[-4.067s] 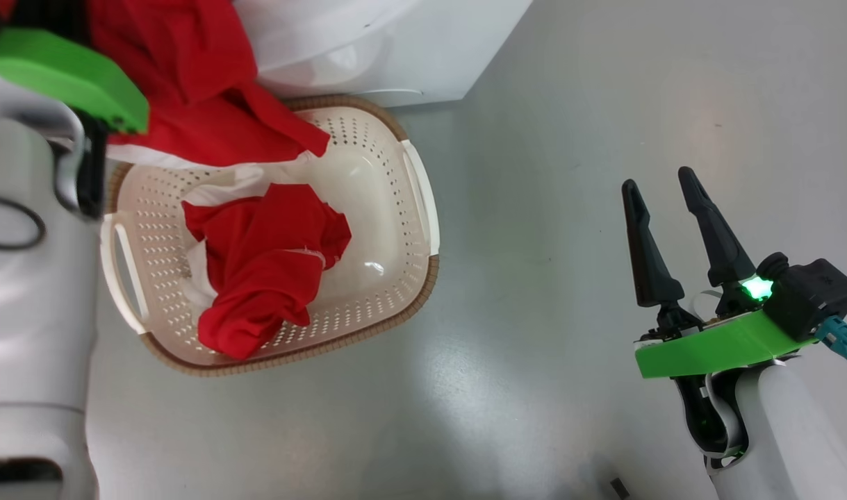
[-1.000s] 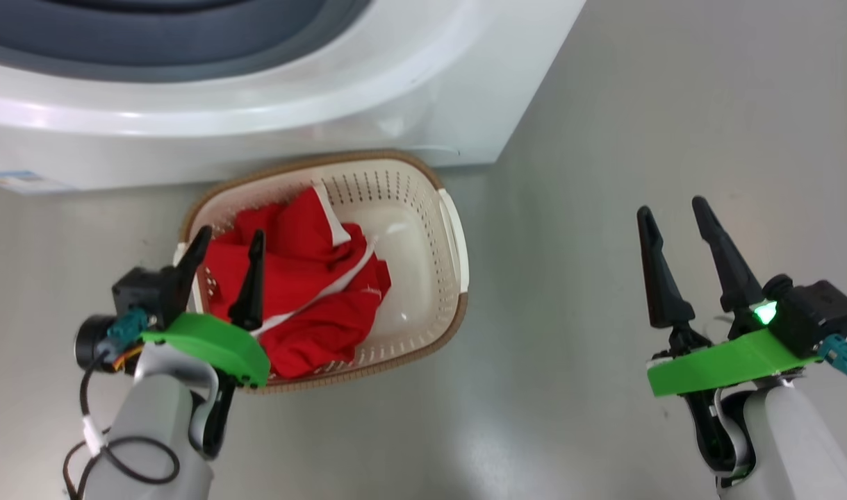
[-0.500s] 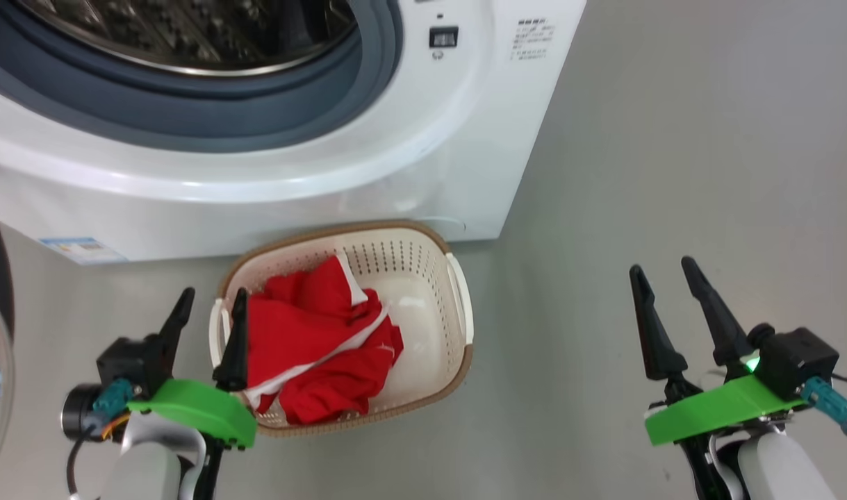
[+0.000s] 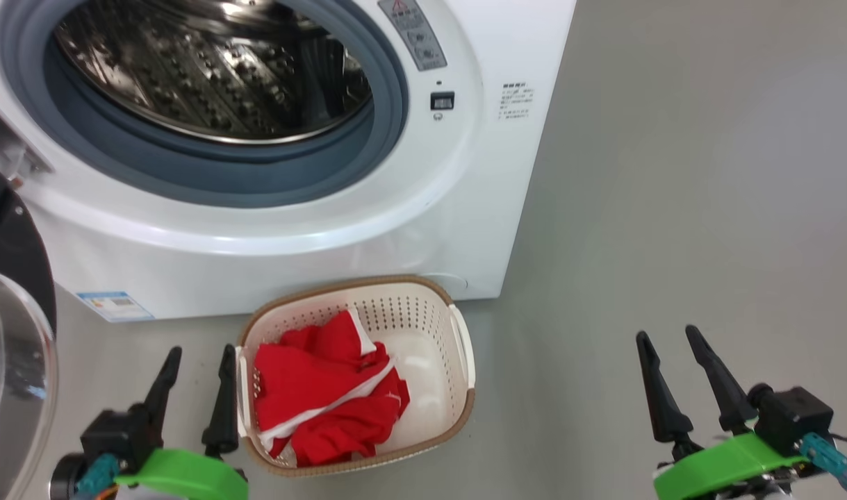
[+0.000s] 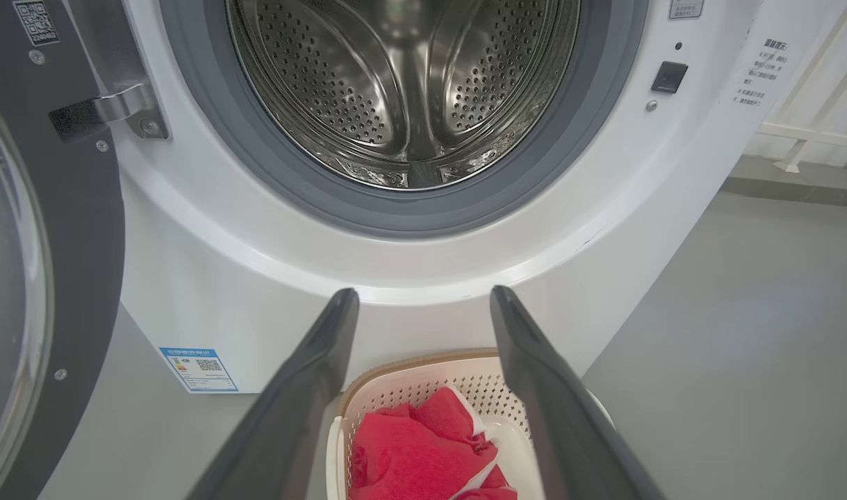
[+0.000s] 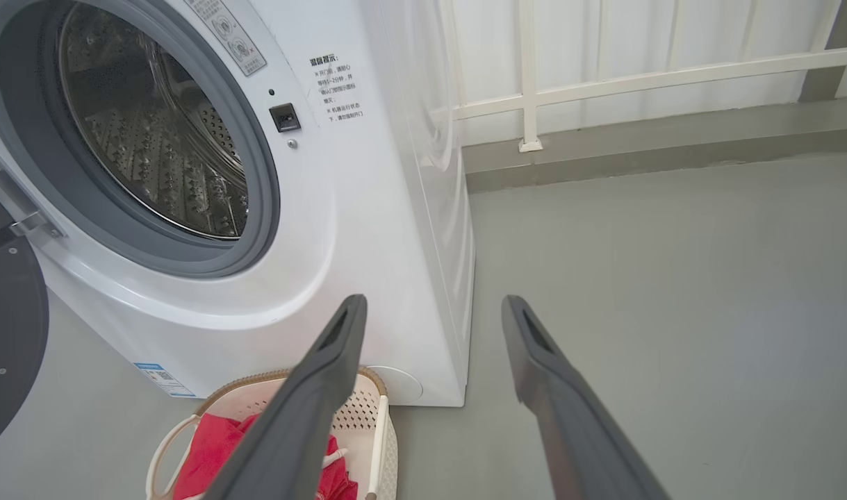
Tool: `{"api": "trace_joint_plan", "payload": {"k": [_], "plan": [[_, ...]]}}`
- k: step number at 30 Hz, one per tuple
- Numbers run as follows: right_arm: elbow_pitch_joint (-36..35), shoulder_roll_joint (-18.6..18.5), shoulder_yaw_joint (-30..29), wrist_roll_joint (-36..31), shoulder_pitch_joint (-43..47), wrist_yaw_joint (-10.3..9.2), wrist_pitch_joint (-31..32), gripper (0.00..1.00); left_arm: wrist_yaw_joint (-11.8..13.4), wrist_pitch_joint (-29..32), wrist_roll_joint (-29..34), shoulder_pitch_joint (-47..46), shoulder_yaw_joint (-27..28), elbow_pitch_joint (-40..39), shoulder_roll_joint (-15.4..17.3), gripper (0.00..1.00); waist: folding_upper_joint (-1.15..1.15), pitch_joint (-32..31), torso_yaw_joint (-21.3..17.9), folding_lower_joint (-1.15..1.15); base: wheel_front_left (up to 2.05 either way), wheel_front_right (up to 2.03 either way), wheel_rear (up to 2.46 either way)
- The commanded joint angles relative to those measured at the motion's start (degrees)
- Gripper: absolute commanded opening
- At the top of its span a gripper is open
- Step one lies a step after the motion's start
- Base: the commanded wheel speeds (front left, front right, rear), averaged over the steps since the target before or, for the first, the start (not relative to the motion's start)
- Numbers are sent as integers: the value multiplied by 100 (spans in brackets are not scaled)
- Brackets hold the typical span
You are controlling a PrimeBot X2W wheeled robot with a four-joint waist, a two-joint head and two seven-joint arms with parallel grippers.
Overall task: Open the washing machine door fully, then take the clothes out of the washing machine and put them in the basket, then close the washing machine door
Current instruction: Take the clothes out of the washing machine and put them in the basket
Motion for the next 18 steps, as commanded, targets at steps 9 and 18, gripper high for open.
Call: {"api": "trace_joint_plan", "payload": {"k": [9, 18], "plan": [[-144, -68, 16, -46, 336, 43, -37, 100, -31, -31, 160, 595, 344, -826, 35, 100, 0, -402, 16, 0, 0, 0, 0], [-200, -78, -77, -43, 514, 43, -37, 100, -31, -31, 215, 1105, 403, -1450, 2, 100, 0, -464, -7, 0, 0, 0, 0]]}}
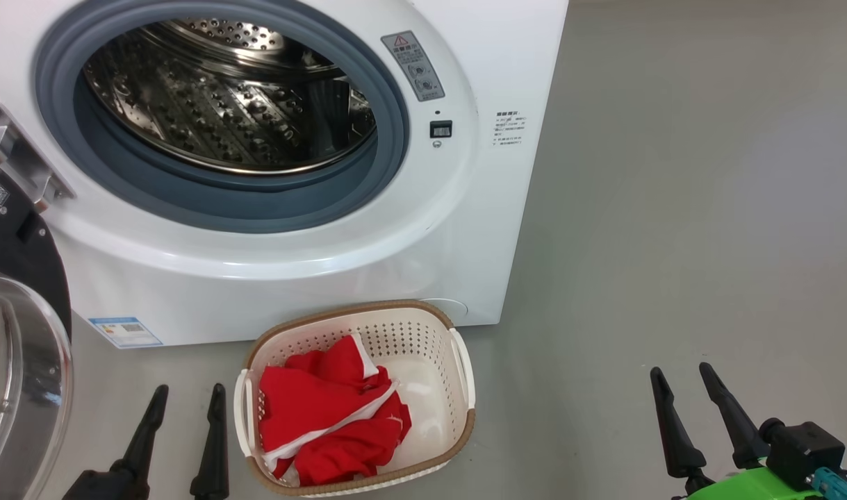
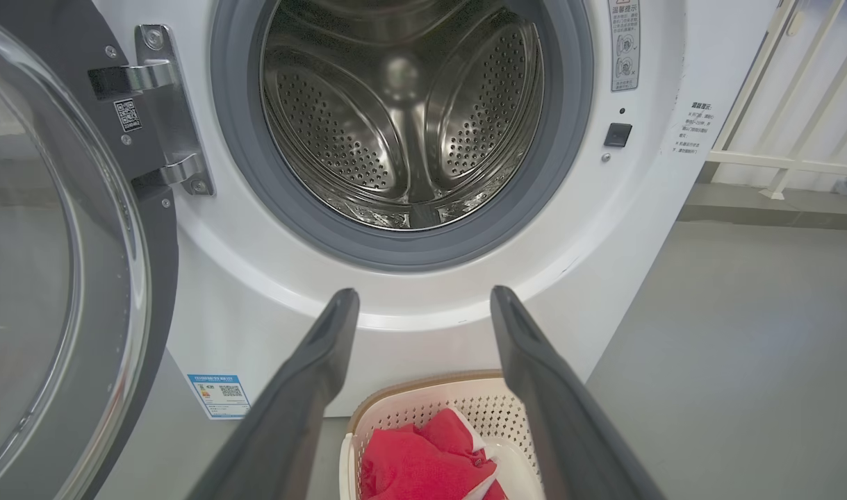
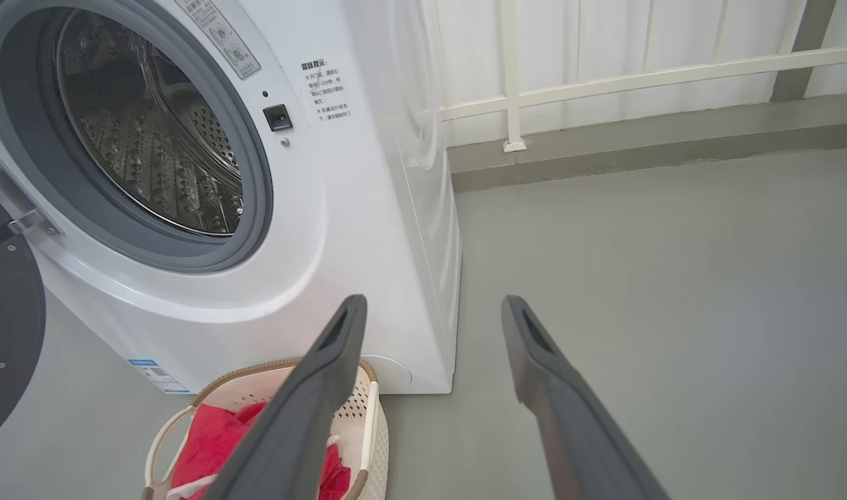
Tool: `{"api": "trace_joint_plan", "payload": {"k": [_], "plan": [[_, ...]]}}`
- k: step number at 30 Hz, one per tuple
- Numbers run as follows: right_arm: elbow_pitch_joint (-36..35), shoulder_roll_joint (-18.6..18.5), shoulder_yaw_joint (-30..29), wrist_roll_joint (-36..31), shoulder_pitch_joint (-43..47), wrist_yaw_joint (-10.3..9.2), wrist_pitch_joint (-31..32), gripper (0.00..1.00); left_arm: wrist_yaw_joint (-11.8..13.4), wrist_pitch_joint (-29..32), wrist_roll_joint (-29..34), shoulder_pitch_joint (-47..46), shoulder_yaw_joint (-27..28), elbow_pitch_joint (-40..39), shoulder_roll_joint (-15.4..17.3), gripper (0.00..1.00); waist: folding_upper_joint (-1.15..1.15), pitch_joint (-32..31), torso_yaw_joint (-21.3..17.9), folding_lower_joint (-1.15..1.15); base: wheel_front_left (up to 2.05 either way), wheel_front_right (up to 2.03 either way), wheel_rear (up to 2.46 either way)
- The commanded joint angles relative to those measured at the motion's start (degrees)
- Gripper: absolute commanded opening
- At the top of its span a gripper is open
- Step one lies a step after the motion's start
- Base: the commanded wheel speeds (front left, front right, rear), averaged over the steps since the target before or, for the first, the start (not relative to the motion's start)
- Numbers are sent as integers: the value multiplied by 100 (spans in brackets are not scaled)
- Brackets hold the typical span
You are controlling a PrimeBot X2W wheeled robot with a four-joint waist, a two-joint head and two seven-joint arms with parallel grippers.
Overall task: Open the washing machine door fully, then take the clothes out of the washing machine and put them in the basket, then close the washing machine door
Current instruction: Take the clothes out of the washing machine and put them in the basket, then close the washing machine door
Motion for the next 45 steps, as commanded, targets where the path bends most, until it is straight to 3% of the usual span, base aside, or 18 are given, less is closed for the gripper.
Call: {"api": "trace_joint_plan", "payload": {"k": [1, 32, 45], "plan": [[-165, -67, 83, -45, -30, 43, -37, 100, -31, -31, 64, 7, 202, -228, 38, 100, 0, 7, -3, 0, 0, 0, 0], [-203, -52, 53, -56, -62, 43, -37, 100, -31, -31, -1, -6, 168, -367, 34, 100, 0, 91, 21, 0, -1, 1, 0], [-203, -50, 68, -71, -76, 43, -37, 100, -31, -31, 25, -43, 137, -387, 34, 100, 0, 132, 36, 0, -90, 90, 0]]}}
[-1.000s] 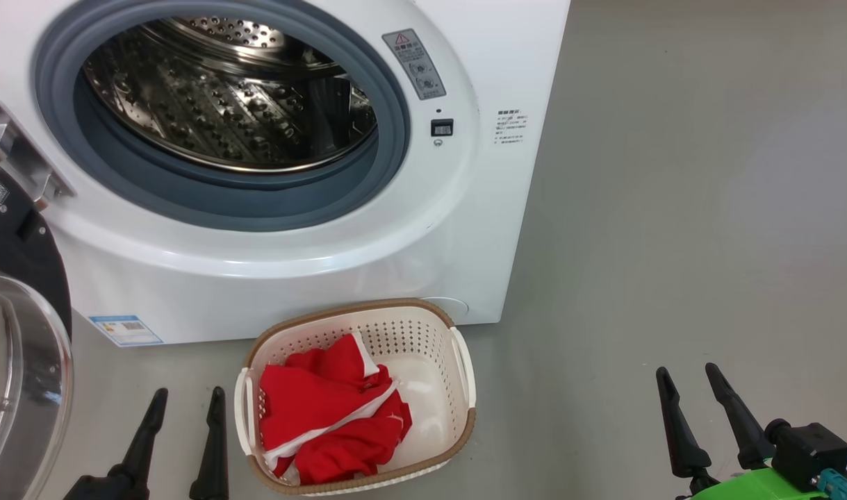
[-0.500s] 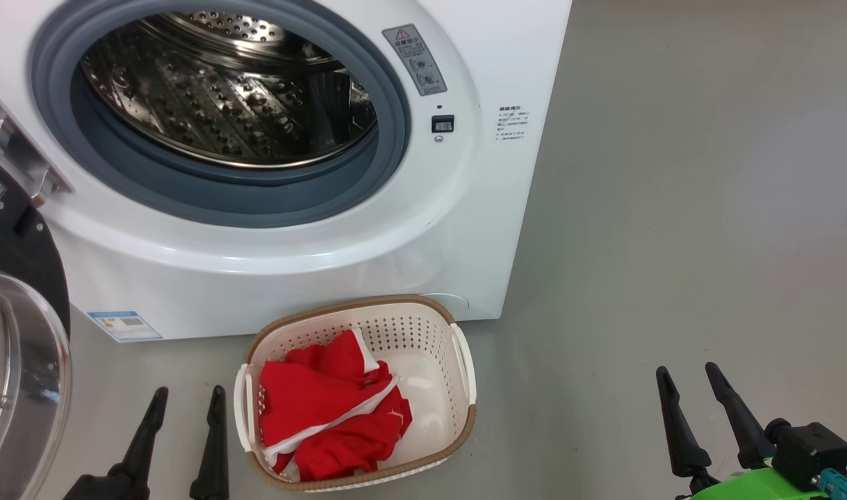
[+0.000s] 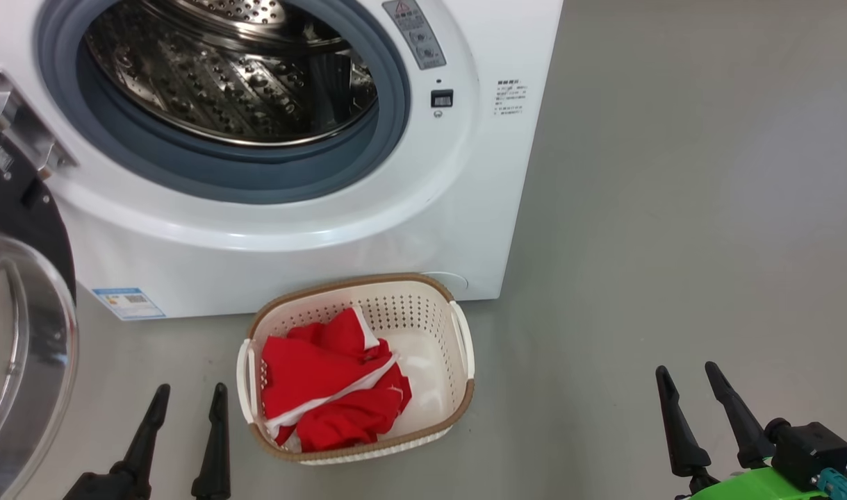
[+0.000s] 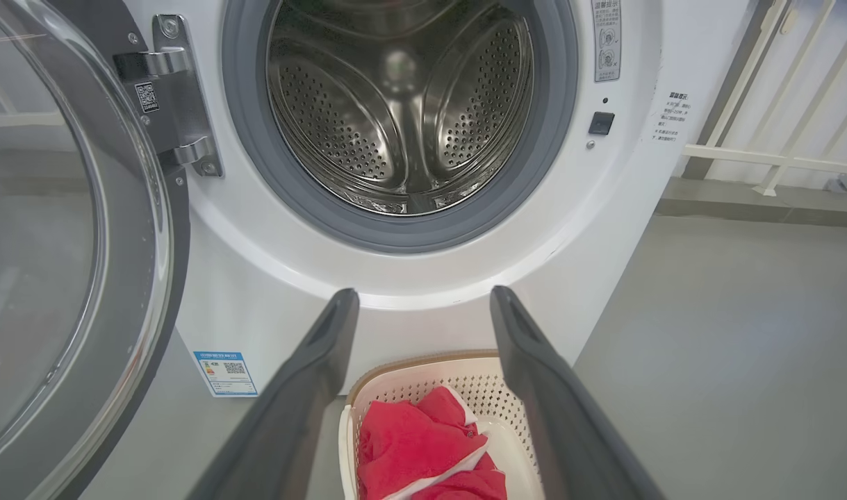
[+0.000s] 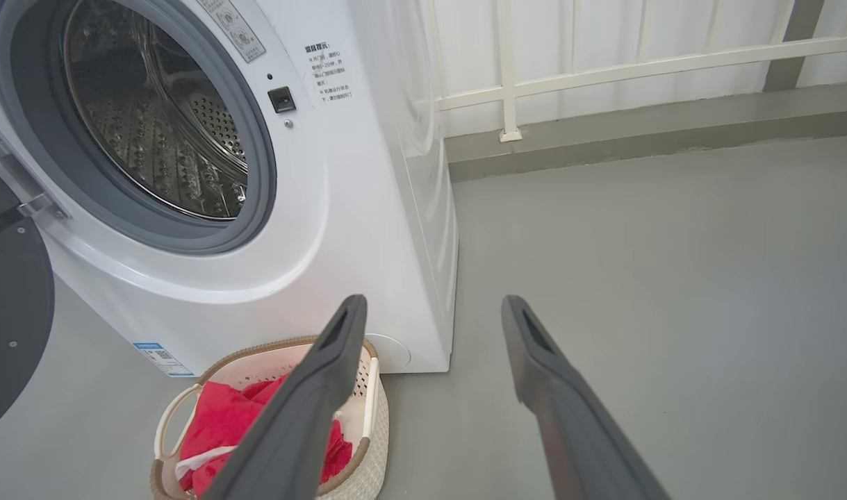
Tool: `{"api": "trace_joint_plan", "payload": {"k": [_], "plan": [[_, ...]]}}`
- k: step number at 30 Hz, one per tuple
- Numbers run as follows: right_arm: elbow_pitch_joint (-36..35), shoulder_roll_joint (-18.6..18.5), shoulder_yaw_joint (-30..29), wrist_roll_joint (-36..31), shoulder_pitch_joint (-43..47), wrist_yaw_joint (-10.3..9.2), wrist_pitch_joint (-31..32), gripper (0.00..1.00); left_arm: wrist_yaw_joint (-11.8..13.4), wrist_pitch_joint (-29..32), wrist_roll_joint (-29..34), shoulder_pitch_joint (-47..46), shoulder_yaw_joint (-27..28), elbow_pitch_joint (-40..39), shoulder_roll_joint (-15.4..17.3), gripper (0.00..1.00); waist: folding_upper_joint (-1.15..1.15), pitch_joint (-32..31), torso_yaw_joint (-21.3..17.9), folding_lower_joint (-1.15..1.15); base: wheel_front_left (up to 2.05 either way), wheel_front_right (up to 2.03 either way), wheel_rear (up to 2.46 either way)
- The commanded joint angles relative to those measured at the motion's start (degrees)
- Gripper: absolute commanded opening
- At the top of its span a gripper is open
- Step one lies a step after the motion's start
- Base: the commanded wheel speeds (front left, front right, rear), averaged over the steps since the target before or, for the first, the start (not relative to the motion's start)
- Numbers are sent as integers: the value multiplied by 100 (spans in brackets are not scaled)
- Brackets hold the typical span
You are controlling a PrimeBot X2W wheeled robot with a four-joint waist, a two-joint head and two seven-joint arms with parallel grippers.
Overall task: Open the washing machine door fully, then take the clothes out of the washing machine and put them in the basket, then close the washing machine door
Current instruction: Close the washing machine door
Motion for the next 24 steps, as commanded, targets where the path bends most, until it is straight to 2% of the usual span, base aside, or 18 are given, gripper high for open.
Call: {"api": "trace_joint_plan", "payload": {"k": [1, 12, 24], "plan": [[-143, -55, 151, -64, -118, 42, -37, 100, -31, -31, 65, -162, 168, -176, 36, 100, 0, -1, 2, 0, -107, 107, 0], [-134, -69, 187, -54, -101, 42, -37, 100, -31, -31, 55, -137, 135, -206, 36, 100, 0, -23, 4, 0, -97, 96, 0], [-132, -74, 190, -44, -86, 42, -37, 100, -31, -31, 28, -113, 75, -230, 36, 100, 0, -20, 0, 0, -9, 9, 0]]}}
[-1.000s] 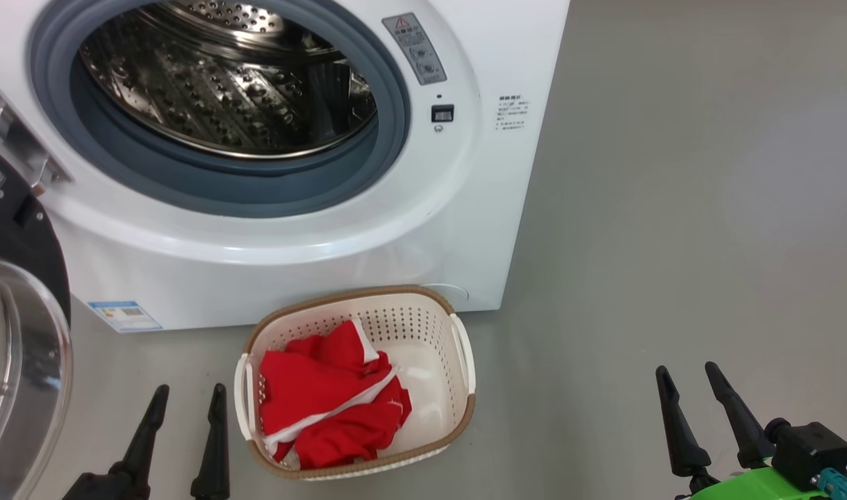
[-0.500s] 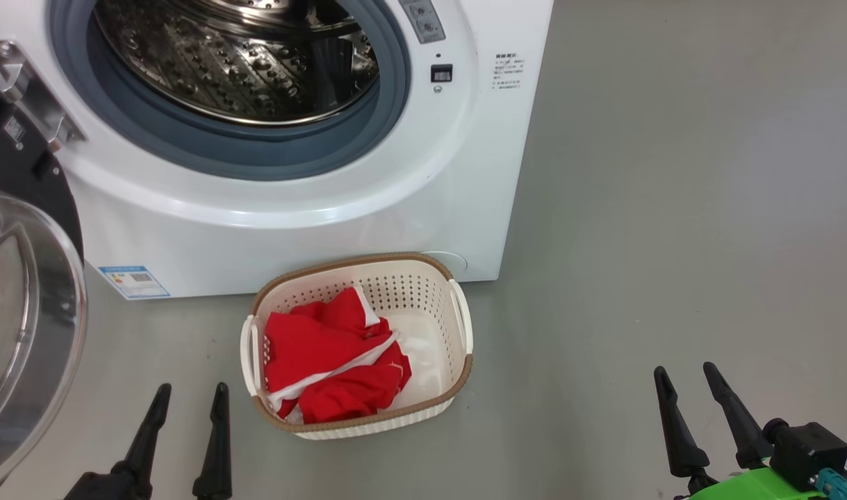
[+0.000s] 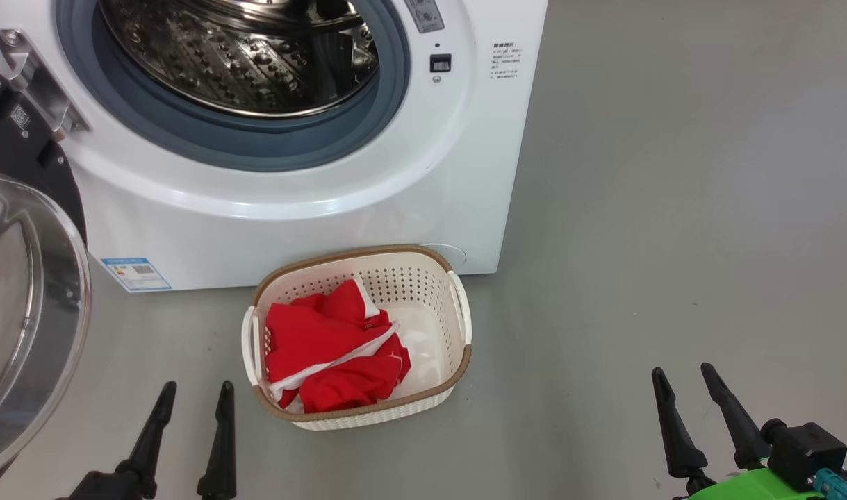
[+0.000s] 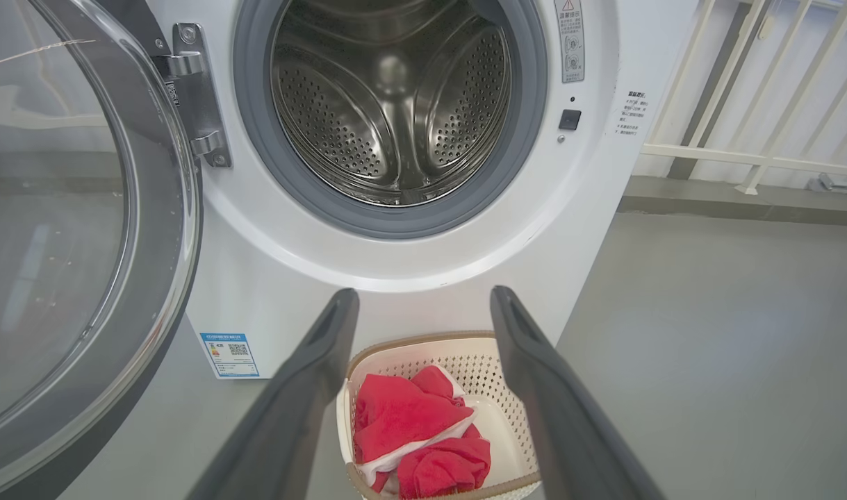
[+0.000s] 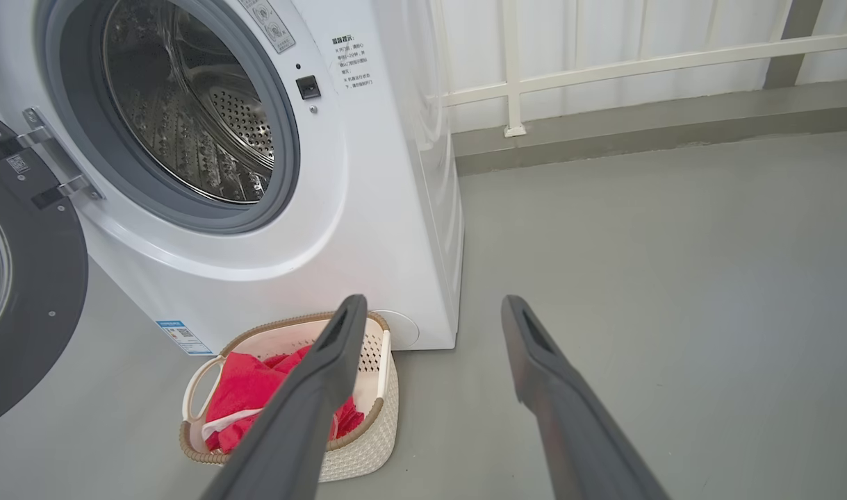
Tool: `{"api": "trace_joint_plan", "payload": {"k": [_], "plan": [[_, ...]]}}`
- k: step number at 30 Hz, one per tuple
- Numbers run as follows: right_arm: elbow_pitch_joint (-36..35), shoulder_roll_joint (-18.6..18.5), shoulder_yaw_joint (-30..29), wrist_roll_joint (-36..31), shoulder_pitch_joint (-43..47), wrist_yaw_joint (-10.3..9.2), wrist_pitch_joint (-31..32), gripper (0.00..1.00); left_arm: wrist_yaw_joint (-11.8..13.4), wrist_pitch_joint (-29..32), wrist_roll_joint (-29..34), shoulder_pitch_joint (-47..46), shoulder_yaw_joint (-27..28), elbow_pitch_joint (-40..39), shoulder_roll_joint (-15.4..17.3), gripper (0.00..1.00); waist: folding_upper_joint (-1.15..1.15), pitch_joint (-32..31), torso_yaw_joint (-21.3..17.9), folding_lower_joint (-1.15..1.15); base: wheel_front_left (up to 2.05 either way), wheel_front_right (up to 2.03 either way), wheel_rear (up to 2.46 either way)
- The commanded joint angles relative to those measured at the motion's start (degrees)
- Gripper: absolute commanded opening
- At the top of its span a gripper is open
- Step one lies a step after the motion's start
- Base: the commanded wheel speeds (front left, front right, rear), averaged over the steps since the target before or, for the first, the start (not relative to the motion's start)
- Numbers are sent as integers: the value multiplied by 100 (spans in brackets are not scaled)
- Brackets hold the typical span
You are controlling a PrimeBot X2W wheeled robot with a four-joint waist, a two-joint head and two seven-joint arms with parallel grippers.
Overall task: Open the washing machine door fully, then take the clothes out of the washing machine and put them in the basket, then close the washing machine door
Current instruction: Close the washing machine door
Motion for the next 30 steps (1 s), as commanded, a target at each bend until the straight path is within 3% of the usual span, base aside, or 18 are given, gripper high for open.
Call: {"api": "trace_joint_plan", "payload": {"k": [1, 15, 30], "plan": [[-131, -73, 134, -45, -90, 43, -37, 100, -31, -31, 25, -117, 154, -161, 37, 100, 0, 4, 3, 0, 0, 0, 0], [-119, -71, 105, -55, -64, 43, -37, 100, -31, -31, -176, -176, 101, -7, 37, 100, 0, -23, 286, 0, 0, 0, 0], [-36, -193, 245, -32, -6, 43, -37, 100, 167, -31, -478, -36, -90, 198, 37, 100, 0, -196, 1487, 0, 0, 0, 0]]}}
